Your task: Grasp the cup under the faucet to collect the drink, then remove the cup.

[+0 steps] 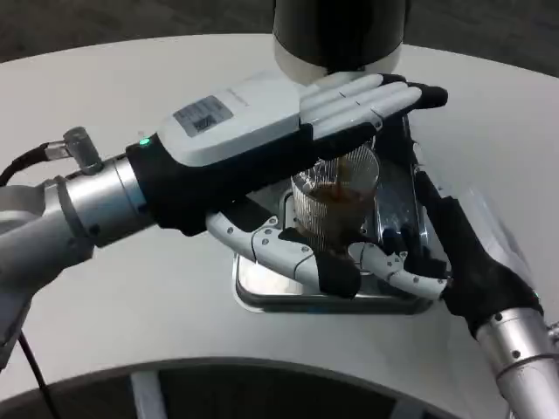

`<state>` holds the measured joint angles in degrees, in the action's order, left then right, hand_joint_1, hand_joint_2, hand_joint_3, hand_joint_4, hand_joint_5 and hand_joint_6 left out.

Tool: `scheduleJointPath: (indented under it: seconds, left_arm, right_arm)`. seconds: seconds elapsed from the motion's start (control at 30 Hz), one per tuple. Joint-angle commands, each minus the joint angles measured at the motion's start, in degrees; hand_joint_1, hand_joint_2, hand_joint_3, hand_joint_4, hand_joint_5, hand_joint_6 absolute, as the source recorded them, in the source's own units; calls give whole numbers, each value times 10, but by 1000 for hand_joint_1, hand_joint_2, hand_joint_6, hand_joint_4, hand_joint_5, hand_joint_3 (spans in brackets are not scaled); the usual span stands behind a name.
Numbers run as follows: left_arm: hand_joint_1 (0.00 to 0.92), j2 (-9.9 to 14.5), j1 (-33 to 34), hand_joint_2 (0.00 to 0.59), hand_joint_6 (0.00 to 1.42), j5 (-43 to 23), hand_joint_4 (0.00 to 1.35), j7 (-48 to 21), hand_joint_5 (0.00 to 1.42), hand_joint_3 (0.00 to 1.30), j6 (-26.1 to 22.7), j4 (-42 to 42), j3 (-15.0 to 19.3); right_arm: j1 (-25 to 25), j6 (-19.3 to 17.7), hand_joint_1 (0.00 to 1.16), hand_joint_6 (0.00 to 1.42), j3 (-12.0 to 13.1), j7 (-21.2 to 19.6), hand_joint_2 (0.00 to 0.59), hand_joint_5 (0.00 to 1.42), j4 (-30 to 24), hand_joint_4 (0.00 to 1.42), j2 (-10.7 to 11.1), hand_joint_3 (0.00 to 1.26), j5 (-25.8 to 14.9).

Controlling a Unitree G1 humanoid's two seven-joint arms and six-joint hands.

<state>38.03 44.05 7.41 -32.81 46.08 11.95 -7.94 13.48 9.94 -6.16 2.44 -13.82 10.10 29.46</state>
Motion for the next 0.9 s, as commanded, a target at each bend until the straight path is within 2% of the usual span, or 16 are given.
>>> scheduleJointPath:
  seconds: [0.03,0.23,0.57,0.9]
  left_arm:
    - [0,10,-19,70,8,10,0,-21,20,0,0,-10,-14]
    - [0,13,-21,70,8,9,0,-22,20,0,-1,-13,-12]
    - [0,15,-22,76,9,7,0,-23,21,0,-4,-17,-11]
    - [0,17,-20,76,9,7,0,-23,21,0,-6,-15,-10]
  right_arm:
    - [14,-15,598,1,-9,-16,234,0,21,0,-6,0,-5]
    - [27,-22,619,2,-16,-27,221,0,45,0,-13,0,-14]
    - [49,-20,644,2,-11,-54,217,0,89,0,-34,0,-37]
    - [66,-33,647,16,-15,-72,208,0,124,0,-41,0,-51]
